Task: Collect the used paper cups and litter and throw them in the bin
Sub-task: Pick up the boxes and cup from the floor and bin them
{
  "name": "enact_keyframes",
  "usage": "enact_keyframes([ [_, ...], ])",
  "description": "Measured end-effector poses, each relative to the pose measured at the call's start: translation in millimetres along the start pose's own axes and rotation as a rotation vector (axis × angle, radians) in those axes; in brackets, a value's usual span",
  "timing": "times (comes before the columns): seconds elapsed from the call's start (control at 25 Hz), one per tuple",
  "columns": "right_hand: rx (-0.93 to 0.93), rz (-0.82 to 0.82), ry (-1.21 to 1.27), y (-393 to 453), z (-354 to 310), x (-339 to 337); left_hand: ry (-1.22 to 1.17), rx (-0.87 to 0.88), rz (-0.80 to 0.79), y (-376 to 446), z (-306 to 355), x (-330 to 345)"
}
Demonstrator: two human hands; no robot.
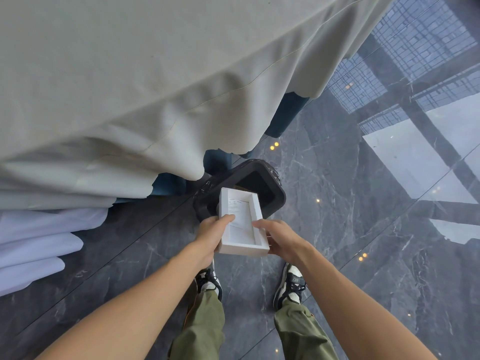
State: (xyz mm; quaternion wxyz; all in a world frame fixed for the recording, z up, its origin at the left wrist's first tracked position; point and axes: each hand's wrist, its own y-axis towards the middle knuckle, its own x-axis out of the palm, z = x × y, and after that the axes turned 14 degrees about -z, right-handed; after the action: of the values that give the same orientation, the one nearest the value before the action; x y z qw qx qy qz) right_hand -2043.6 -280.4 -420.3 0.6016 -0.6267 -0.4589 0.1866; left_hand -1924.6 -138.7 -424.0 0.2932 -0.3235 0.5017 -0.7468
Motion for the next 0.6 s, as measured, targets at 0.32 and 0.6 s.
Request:
enact_keyframes([
  [0.32,-0.078,0.294,0.034,36,-9,2,0.035,0.012,-0.023,14,-9,-14],
  [0.6,-0.058,0.354,-0.192,34,-10,1,0.199,0.051,-0.043,12,-1,-2],
])
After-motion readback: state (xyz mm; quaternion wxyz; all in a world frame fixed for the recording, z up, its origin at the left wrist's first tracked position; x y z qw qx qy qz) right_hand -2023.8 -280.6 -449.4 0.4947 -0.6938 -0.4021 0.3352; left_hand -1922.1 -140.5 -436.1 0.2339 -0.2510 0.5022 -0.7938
